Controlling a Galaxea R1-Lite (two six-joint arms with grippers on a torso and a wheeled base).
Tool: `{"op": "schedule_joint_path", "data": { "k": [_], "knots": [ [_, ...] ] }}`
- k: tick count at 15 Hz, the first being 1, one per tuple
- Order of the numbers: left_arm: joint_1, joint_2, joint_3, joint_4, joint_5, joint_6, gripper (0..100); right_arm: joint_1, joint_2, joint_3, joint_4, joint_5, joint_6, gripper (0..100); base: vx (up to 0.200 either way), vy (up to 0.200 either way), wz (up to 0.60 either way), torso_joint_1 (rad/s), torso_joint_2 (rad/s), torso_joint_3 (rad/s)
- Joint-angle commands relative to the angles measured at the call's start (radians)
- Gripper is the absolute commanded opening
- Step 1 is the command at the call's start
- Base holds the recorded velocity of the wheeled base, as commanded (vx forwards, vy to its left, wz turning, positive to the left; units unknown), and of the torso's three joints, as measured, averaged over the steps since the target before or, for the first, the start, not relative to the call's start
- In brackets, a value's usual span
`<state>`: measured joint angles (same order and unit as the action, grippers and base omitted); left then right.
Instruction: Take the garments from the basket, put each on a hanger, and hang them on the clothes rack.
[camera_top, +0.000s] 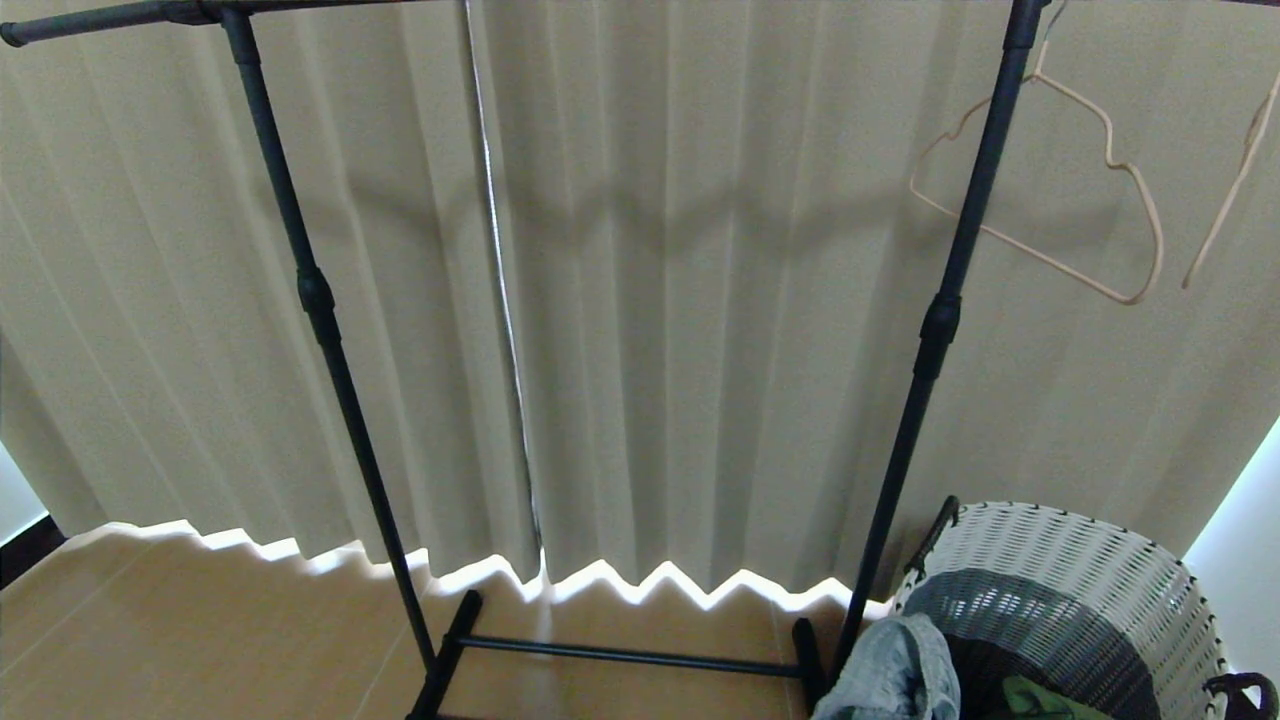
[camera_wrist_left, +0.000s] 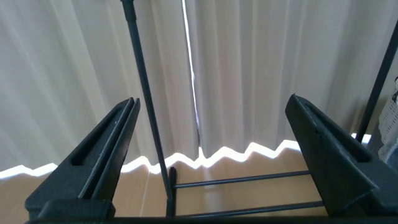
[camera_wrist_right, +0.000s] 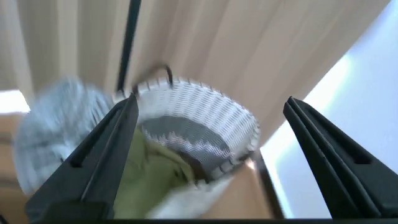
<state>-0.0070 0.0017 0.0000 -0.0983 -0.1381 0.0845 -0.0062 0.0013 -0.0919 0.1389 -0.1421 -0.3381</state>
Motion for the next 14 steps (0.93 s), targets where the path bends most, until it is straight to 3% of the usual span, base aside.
{"op": "schedule_joint_path", "data": {
  "k": [1, 3, 6, 10, 14],
  "knots": [
    [-0.001, -0.002, 0.0, 0.0, 0.0, 0.0, 100, -0.003, 0.052, -0.121, 0.169, -0.004, -0.099, 100, 0.0, 0.0, 0.0, 0.0, 0.0, 0.0],
    [-0.001, -0.002, 0.0, -0.001, 0.0, 0.0, 100, -0.005, 0.226, -0.186, 0.228, -0.036, -0.229, 100, 0.0, 0.0, 0.0, 0.0, 0.0, 0.0],
    [0.001, -0.002, 0.0, 0.0, 0.0, 0.0, 100, -0.008, 0.597, -0.241, 0.151, -0.102, -0.36, 100, 0.0, 0.0, 0.0, 0.0, 0.0, 0.0],
    [-0.001, -0.002, 0.0, -0.001, 0.0, 0.0, 100, -0.005, 0.936, -0.196, -0.01, -0.1, -0.418, 100, 0.0, 0.0, 0.0, 0.0, 0.0, 0.0],
    [0.001, -0.002, 0.0, 0.0, 0.0, 0.0, 100, 0.002, 1.102, -0.166, -0.088, -0.099, -0.463, 100, 0.0, 0.0, 0.0, 0.0, 0.0, 0.0]
  ]
}}
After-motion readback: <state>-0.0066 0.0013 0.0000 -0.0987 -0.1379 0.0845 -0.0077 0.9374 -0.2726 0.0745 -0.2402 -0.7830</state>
